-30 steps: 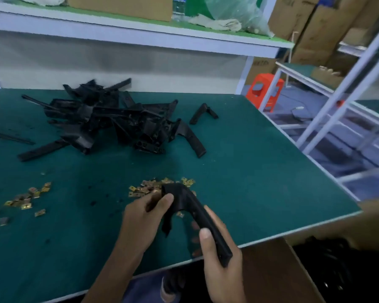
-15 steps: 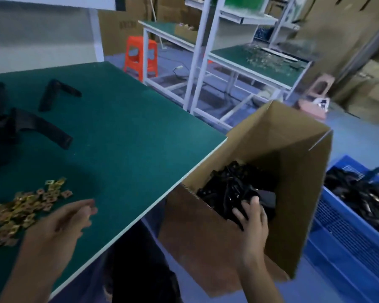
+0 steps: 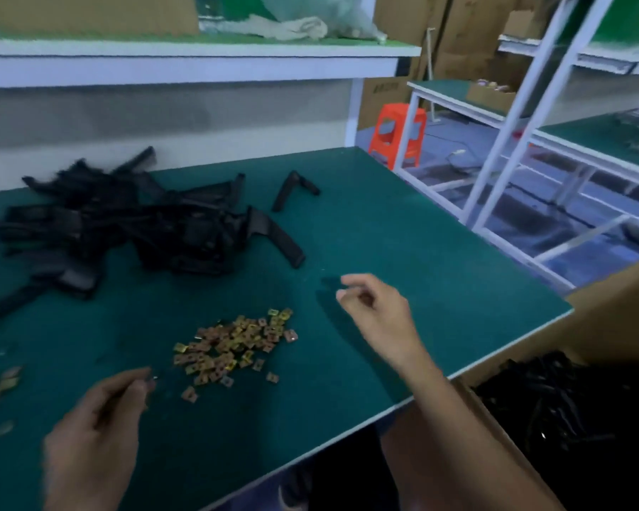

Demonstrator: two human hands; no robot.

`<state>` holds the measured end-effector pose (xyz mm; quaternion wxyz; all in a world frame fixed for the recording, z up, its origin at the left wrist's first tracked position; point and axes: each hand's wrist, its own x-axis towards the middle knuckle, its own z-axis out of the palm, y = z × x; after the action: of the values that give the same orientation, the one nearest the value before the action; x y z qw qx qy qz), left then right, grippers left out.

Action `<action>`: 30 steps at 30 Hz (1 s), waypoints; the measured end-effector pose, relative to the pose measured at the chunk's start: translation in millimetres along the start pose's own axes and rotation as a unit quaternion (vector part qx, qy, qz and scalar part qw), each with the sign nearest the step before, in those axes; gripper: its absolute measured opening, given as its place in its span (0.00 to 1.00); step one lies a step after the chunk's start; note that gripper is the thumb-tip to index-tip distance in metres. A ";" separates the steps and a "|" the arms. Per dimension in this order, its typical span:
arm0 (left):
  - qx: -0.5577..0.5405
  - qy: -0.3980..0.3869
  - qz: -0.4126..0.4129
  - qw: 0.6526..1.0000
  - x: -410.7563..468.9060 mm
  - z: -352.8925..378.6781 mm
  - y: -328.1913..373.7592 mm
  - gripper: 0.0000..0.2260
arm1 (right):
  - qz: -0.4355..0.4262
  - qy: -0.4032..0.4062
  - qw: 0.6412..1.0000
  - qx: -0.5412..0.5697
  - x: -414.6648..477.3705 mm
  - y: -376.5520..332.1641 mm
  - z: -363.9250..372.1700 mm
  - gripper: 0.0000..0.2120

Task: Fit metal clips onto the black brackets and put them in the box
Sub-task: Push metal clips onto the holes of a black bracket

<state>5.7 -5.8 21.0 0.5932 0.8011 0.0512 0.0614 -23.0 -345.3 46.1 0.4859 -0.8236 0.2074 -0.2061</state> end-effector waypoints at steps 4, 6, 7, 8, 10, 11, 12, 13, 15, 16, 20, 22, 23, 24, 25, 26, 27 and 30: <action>0.020 0.048 -0.016 0.999 -4.3 -23.5 -0.8 0.13 | -0.013 -0.045 0.984 -0.171 79.3 -22.0 67.0 0.25; 0.019 0.042 -0.029 0.999 -9.6 -32.2 0.8 0.12 | 0.017 -0.047 0.969 -0.241 95.9 -24.2 87.6 0.23; 0.019 0.037 -0.029 0.999 -12.1 -36.6 0.7 0.11 | 0.029 -0.040 0.965 -0.257 99.5 -24.4 92.9 0.21; 0.022 0.035 -0.023 0.999 -15.0 -41.4 0.0 0.11 | 0.038 -0.029 0.969 -0.242 101.7 -23.5 95.5 0.19; 0.012 0.043 -0.015 0.999 -19.8 -49.1 -1.9 0.10 | 0.039 0.004 0.990 -0.134 101.6 -23.7 91.0 0.14; 0.005 0.051 -0.020 0.998 -21.6 -52.2 -3.1 0.10 | 0.028 0.031 0.996 -0.078 98.5 -24.8 84.1 0.13; 0.002 0.059 -0.028 0.998 -22.5 -54.3 -4.7 0.11 | 0.013 0.060 0.998 -0.035 93.7 -26.3 74.5 0.12; 0.001 0.064 -0.039 0.997 -22.9 -54.0 -5.4 0.11 | 0.000 0.086 0.996 0.003 86.9 -28.3 63.8 0.12; 0.010 0.056 -0.048 0.997 -22.3 -46.4 -2.5 0.12 | -0.004 0.125 0.988 0.091 69.2 -32.1 40.7 0.11; 0.021 0.042 -0.045 0.998 -22.1 -38.6 1.3 0.13 | 0.003 0.140 0.979 0.148 59.5 -33.3 30.1 0.10; 0.144 -0.065 0.089 0.983 -23.2 16.8 26.3 0.08 | 0.075 0.159 0.905 0.388 16.7 -27.0 -0.1 0.08; 0.210 -0.146 0.194 0.947 -24.4 52.1 37.7 0.07 | 0.121 0.152 0.860 0.472 -6.2 -22.1 -6.7 0.07; 0.247 -0.180 0.233 0.923 -24.4 67.6 41.1 0.08 | 0.141 0.150 0.840 0.502 -16.4 -20.4 -9.0 0.07; 0.287 -0.203 0.260 0.899 -24.0 80.5 42.5 0.10 | 0.157 0.148 0.823 0.525 -25.3 -19.7 -10.4 0.07; 0.324 -0.217 0.271 0.880 -23.7 90.2 42.0 0.11 | 0.169 0.145 0.811 0.540 -33.4 -18.9 -11.4 0.06; 0.351 -0.226 0.271 0.868 -23.7 96.1 40.1 0.11 | 0.178 0.142 0.804 0.549 -40.7 -17.9 -11.7 0.06; 0.366 -0.230 0.267 0.862 -23.7 99.2 38.0 0.11 | 0.186 0.140 0.801 0.551 -47.1 -16.4 -12.0 0.06; 0.353 -0.237 0.258 0.868 -24.1 97.5 35.9 0.06 | 0.209 0.144 0.798 0.547 -59.2 -14.0 -12.8 0.06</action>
<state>-2.3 -111.9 26.3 0.2280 0.9323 -0.2807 -0.0015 -77.0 -316.1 56.0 0.8515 -0.3182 0.2948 -0.2947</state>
